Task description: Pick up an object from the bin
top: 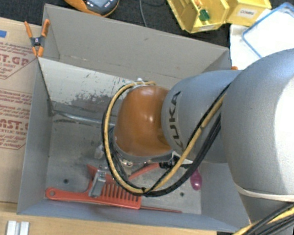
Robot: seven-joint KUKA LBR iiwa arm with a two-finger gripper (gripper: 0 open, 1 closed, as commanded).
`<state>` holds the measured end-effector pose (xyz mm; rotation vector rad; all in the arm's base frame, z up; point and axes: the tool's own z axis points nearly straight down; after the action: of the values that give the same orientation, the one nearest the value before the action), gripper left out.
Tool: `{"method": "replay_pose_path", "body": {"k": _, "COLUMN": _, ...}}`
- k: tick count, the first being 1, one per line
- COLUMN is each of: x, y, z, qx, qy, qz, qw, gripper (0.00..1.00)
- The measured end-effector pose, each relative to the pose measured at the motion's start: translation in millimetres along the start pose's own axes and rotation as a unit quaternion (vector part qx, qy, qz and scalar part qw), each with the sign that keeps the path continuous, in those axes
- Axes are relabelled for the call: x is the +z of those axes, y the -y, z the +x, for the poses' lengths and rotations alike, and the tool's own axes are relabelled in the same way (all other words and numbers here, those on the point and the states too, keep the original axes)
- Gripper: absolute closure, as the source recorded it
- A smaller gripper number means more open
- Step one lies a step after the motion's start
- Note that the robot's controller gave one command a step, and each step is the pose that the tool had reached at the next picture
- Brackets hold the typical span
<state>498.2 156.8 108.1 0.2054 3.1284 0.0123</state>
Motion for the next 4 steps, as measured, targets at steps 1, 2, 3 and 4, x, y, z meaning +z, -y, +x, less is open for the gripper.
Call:
{"method": "replay_pose_path", "body": {"k": 1, "x": 31.4, "y": 10.0, "z": 7.8, "qx": -0.027, "qy": -0.0057, "qz": 0.004, "qw": 0.9996, "gripper": 0.0}}
{"method": "replay_pose_path", "body": {"k": 2, "x": 37.6, "y": 15.9, "z": 13.2, "qx": 0.104, "qy": -0.0001, "qz": 0.0, "qw": 0.9946, "gripper": 0.0}}
{"method": "replay_pose_path", "body": {"k": 3, "x": 32.0, "y": 10.4, "z": 7.2, "qx": -0.019, "qy": -0.004, "qz": 0.003, "qw": 0.9998, "gripper": 1.0}}
{"method": "replay_pose_path", "body": {"k": 4, "x": 31.9, "y": 10.4, "z": 7.2, "qx": -0.018, "qy": -0.004, "qz": 0.003, "qw": 0.9998, "gripper": 1.0}}
